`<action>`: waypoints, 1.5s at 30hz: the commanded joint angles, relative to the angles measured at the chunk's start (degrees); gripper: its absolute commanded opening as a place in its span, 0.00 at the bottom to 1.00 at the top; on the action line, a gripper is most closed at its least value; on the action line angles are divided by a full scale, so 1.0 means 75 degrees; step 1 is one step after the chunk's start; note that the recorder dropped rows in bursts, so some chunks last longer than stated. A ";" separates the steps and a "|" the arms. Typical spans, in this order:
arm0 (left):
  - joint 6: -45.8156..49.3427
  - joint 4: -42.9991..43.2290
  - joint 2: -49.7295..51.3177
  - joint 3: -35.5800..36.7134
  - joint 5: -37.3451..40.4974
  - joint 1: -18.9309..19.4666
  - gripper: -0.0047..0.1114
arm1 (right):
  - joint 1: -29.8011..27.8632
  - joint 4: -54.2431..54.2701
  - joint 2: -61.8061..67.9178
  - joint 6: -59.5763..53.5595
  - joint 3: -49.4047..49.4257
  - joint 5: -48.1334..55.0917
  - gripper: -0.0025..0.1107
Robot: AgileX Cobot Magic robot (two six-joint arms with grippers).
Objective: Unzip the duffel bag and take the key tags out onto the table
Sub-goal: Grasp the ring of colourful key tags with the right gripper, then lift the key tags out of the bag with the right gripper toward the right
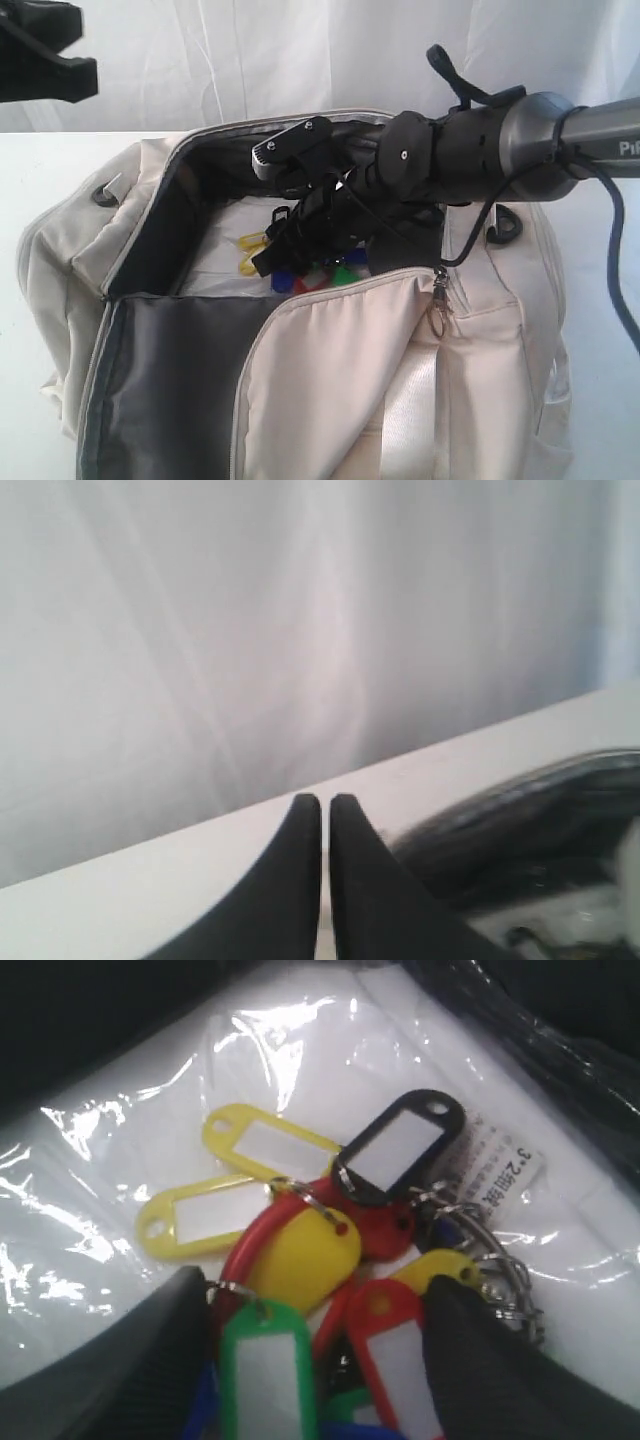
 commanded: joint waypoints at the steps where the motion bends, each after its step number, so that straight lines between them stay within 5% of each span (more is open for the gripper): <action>1: 0.0665 0.0021 -0.0098 -0.0055 0.1332 -0.0019 0.11 | 0.0019 -0.0250 0.0330 0.0012 0.0035 0.0283 0.51; 5: 0.0955 0.0021 -0.0098 -0.0055 0.1413 -0.0019 0.11 | 0.0019 -0.0284 0.0132 -0.0155 0.0019 0.0292 0.52; 11: 0.1053 0.0021 -0.0098 -0.0055 0.1413 -0.0019 0.11 | 0.0126 -0.0306 -0.0284 -0.1414 0.0019 0.0381 0.68; 24: 0.1051 0.0021 -0.0098 -0.0055 0.1400 -0.0019 0.11 | 0.0550 -0.2402 0.0315 -0.0266 0.0019 0.0135 0.67; 38: 0.1051 0.0021 -0.0098 -0.0055 0.1400 -0.0019 0.11 | 0.0550 -0.2480 0.0223 -0.0125 0.0009 -0.0116 0.04; 45: 0.1051 0.0021 -0.0098 -0.0055 0.1400 -0.0019 0.11 | 0.0550 -0.2480 -0.0572 0.0055 0.0009 -0.0653 0.02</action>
